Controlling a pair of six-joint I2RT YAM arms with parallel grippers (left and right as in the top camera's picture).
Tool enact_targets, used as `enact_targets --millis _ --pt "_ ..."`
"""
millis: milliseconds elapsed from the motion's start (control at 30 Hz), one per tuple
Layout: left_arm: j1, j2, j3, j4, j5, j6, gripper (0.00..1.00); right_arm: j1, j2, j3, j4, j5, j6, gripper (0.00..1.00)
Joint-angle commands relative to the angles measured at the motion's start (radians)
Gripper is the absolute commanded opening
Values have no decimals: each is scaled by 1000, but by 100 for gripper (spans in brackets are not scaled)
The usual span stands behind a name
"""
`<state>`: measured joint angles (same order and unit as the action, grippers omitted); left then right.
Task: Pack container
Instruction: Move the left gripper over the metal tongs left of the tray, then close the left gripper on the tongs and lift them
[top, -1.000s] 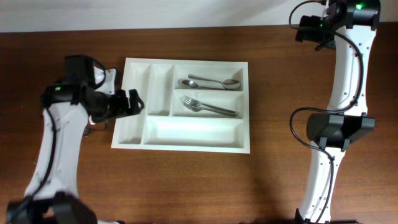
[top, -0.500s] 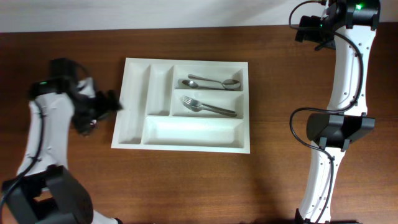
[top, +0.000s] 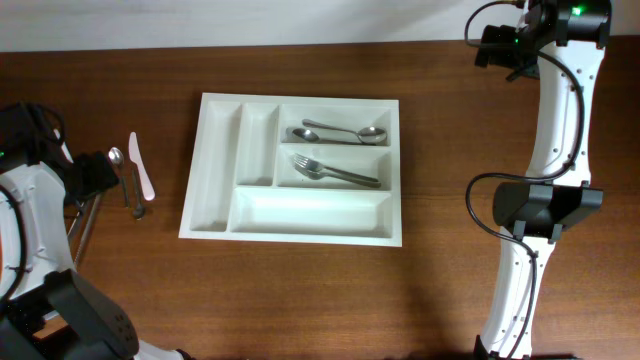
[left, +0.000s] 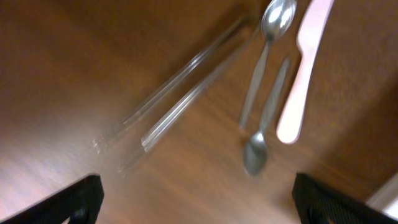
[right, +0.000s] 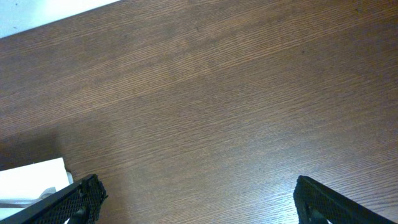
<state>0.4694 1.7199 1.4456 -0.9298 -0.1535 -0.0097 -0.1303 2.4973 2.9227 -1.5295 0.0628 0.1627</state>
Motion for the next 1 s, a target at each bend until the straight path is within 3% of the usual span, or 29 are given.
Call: enact_targets --millis 0,233,633,967 --pt "6 29 14 45 -60 280 100 5 -16 10 1 4 15 99" --pt "33 115 14 112 -60 305 100 5 -16 10 1 4 14 99" --pt "35 283 14 102 -26 475 97 5 -16 10 1 4 14 99" --pt "51 347 14 190 -22 483 93 5 -16 10 1 4 14 99"
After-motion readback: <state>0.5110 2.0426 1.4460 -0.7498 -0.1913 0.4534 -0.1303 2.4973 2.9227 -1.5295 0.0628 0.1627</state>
